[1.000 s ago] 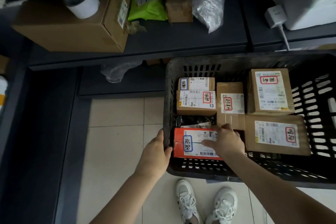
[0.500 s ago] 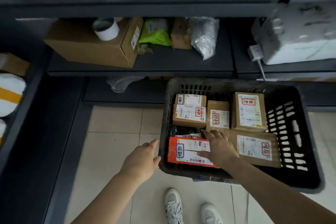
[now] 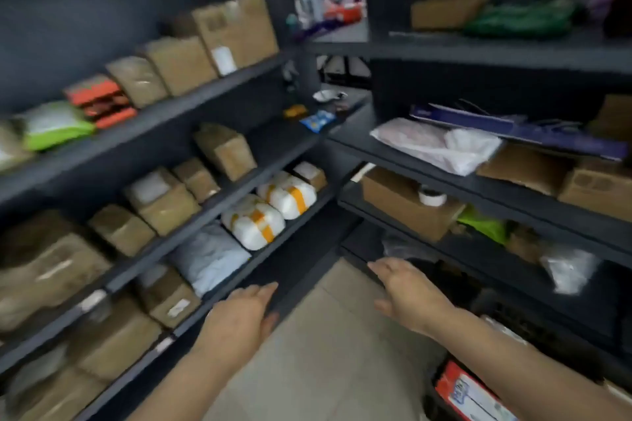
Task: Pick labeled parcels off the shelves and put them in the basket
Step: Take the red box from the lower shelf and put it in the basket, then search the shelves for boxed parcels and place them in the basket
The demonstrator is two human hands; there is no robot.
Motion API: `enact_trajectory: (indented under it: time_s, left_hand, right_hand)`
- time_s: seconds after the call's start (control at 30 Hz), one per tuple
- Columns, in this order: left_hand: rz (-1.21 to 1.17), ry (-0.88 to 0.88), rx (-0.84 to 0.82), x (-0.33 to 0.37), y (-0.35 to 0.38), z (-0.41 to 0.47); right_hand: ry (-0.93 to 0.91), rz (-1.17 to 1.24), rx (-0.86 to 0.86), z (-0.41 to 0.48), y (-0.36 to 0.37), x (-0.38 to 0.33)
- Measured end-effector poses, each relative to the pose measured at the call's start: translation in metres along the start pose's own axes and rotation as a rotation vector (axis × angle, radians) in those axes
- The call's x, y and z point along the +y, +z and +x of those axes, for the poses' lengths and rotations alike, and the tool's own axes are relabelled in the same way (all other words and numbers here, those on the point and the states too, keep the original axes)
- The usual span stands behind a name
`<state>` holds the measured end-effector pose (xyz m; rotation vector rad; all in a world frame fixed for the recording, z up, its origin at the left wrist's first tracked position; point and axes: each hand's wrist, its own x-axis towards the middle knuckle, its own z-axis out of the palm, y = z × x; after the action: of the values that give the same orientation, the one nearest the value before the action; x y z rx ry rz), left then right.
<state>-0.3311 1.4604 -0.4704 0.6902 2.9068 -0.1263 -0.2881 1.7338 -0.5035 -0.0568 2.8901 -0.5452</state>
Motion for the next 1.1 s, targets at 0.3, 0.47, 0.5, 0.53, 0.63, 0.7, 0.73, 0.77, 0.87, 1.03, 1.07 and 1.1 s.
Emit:
enact_trajectory:
  time_s: [0.3, 0.47, 0.5, 0.53, 0.63, 0.7, 0.73, 0.77, 0.87, 1.03, 1.07, 1.1]
  left_hand:
    - [0.053, -0.575, 0.211, -0.222, -0.086, -0.270]
    - [0.088, -0.829, 0.280, -0.314, -0.085, -0.429]
    - [0.080, -0.867, 0.291, -0.330, -0.082, -0.460]
    - [0.081, -0.907, 0.297, -0.346, -0.078, -0.489]
    - [0.093, -1.028, 0.287, -0.388, -0.068, -0.569]
    - [0.087, -1.097, 0.272, -0.409, -0.060, -0.614]
    - [0.085, -1.121, 0.266, -0.418, -0.057, -0.633]
    - [0.080, -1.145, 0.262, -0.427, -0.054, -0.650]
    - [0.066, -1.206, 0.278, -0.450, -0.045, -0.692]
    - [0.047, -1.288, 0.264, -0.479, -0.031, -0.733]
    - [0.050, -1.302, 0.255, -0.485, -0.029, -0.739]
    - [0.055, -1.314, 0.245, -0.491, -0.027, -0.743]
  right_hand:
    - [-0.630, -0.234, 0.086, 0.027, -0.040, -0.332]
    - [-0.833, -0.286, 0.086, 0.002, 0.011, -0.526]
    - [-0.876, -0.286, 0.082, -0.007, 0.022, -0.563]
    - [-0.920, -0.280, 0.077, -0.017, 0.032, -0.598]
    - [-1.015, -0.236, 0.057, -0.048, 0.060, -0.691]
    - [-1.064, -0.231, 0.039, -0.063, 0.079, -0.740]
    - [-1.079, -0.234, 0.028, -0.070, 0.086, -0.760]
    - [-1.088, -0.241, 0.013, -0.076, 0.093, -0.778]
    - [-1.126, -0.261, -0.023, -0.089, 0.108, -0.827]
    - [-1.198, -0.254, -0.073, -0.100, 0.134, -0.895]
    - [-1.216, -0.255, -0.084, -0.102, 0.141, -0.906]
    - [-1.230, -0.254, -0.094, -0.103, 0.148, -0.917]
